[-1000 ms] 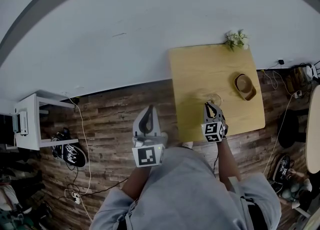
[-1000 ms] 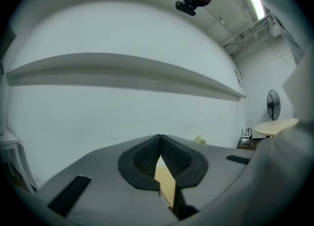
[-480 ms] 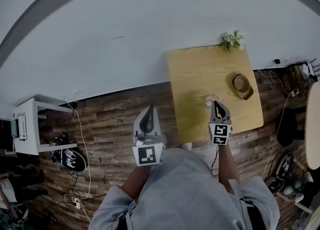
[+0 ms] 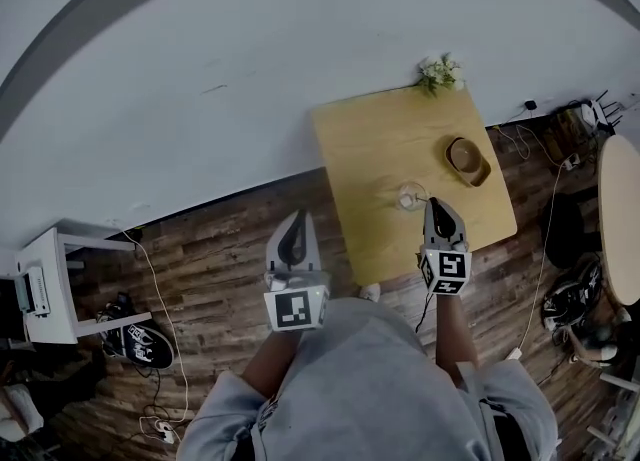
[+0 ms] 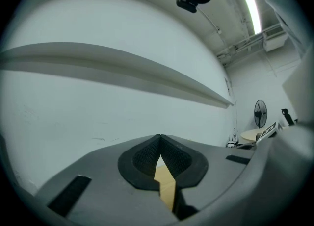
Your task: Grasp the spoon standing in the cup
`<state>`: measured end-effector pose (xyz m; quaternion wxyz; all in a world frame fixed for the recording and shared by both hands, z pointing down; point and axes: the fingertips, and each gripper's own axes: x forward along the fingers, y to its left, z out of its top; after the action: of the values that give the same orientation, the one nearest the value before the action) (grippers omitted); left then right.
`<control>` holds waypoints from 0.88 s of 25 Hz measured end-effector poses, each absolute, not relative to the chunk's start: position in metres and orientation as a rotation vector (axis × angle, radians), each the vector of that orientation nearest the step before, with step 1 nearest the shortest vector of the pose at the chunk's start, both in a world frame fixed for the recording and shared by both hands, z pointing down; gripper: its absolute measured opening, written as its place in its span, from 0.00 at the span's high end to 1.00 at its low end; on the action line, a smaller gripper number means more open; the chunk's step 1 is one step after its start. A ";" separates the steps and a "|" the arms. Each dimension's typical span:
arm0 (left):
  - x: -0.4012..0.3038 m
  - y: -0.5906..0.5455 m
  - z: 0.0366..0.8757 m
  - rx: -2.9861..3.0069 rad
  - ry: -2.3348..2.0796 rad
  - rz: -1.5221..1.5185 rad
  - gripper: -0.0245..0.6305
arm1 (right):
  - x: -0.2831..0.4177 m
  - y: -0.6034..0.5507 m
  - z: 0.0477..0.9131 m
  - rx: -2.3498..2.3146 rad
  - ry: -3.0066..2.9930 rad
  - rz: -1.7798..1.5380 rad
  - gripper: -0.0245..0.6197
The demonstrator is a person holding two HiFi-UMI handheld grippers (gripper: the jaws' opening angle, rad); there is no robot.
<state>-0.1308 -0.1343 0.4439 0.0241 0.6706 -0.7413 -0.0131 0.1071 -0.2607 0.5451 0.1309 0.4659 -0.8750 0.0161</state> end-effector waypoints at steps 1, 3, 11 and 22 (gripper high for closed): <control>-0.130 -0.136 0.442 2.087 -2.284 -0.048 0.96 | 0.108 -0.259 0.540 1.370 -2.543 0.054 0.96; -0.129 -0.138 0.443 2.112 -2.254 -0.051 0.96 | 0.110 -0.256 0.530 1.406 -2.549 0.068 0.96; -0.125 -0.148 0.439 2.230 -2.135 -0.078 0.96 | 0.110 -0.237 0.492 1.555 -2.550 0.096 0.96; -0.134 -0.151 0.437 2.376 -1.966 -0.077 0.96 | 0.092 -0.201 0.468 1.697 -2.533 0.122 0.96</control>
<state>-0.1340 -0.1505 0.4374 0.0283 0.7699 -0.6370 -0.0248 0.0917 -0.2014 0.4682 0.0451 0.5556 -0.8293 0.0400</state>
